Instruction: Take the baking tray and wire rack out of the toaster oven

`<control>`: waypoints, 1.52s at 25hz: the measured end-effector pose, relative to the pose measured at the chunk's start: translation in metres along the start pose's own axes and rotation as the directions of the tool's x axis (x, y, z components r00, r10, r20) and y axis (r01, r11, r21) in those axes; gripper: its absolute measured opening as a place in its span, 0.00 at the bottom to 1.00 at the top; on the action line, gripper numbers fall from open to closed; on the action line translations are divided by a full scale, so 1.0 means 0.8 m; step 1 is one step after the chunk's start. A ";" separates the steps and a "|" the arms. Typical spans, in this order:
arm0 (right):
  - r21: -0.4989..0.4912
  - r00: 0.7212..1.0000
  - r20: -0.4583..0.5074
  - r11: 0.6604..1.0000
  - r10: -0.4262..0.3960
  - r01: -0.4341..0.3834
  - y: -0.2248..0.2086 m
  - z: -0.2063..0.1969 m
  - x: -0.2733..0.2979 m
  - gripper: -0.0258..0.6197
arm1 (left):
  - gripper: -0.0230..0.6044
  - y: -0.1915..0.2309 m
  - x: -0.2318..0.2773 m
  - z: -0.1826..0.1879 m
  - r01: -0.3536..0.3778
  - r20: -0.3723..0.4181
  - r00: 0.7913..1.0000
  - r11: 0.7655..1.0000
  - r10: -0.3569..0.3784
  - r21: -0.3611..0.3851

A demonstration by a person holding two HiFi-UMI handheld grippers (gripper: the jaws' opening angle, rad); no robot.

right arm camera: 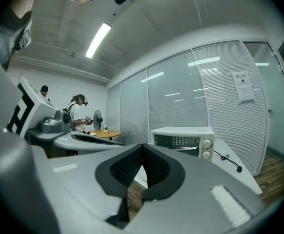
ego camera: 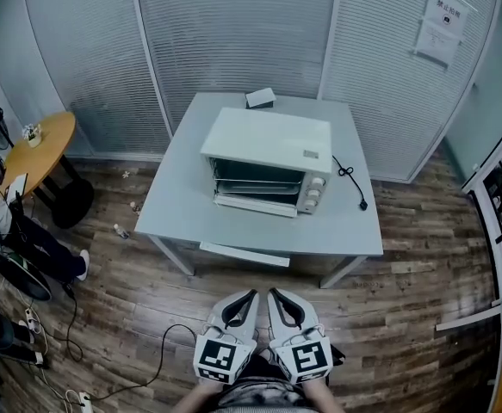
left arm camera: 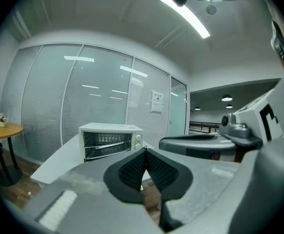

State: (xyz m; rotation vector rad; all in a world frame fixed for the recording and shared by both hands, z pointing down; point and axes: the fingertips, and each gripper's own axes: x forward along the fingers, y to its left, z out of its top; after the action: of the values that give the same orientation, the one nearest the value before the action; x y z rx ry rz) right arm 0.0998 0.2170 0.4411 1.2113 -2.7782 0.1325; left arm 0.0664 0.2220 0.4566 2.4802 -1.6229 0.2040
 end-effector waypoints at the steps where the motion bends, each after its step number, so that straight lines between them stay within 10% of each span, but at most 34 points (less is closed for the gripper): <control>1: -0.002 1.000 0.006 1.000 0.001 -0.001 -0.003 -0.001 0.006 0.04 | 0.04 0.004 0.006 -0.002 0.005 -0.002 1.000 1.000 -0.005 -0.004; 38: 0.077 0.993 -0.030 0.990 -0.115 0.117 -0.124 0.018 0.290 0.04 | 0.04 0.213 0.227 0.045 0.179 -0.029 0.983 0.984 -0.179 -0.016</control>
State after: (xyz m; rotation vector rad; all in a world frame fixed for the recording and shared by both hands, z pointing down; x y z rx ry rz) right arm 0.0149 -0.0200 0.4614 1.3757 -2.6961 0.2472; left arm -0.0170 -0.0152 0.4701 2.5814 -1.3746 0.2041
